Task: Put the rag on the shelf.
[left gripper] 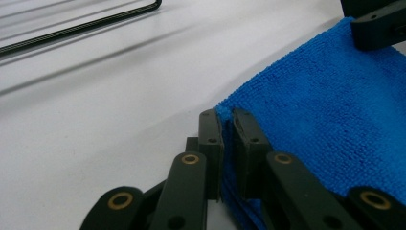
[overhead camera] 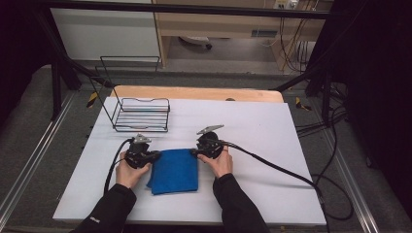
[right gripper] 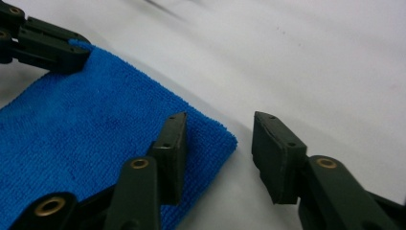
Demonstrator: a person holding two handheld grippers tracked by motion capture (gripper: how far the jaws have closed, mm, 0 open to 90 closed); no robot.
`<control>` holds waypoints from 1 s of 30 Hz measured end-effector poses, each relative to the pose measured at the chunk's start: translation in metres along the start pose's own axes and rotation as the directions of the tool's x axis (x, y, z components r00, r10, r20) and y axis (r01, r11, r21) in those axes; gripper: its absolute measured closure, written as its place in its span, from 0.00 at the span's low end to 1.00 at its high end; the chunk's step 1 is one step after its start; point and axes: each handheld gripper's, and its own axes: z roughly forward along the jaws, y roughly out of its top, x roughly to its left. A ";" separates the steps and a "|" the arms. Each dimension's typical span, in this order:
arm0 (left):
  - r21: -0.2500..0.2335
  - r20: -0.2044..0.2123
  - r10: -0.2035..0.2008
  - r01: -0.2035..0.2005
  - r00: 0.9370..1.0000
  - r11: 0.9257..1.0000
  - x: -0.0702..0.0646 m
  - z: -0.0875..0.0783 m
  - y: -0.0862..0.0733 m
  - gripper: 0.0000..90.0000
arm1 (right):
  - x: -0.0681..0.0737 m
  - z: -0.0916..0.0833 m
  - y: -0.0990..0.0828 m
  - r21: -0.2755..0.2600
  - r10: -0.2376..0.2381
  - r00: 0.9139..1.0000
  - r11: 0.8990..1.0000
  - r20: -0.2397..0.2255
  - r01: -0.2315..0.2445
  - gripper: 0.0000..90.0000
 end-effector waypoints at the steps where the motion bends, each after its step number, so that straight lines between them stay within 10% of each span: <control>1: 0.000 0.001 0.000 0.000 1.000 1.000 0.000 0.000 0.000 0.92 | 0.000 0.000 -0.001 0.010 0.003 1.000 1.000 -0.003 -0.003 0.66; 20: -0.006 0.018 -0.002 0.002 1.000 1.000 0.002 0.000 0.000 0.93 | 0.001 0.004 -0.001 0.053 0.096 0.994 0.994 -0.059 -0.092 0.96; 30: -0.049 0.034 -0.030 0.032 0.999 0.998 0.004 -0.009 0.000 0.95 | 0.006 -0.010 0.001 -0.004 0.063 0.996 0.998 -0.064 -0.064 0.97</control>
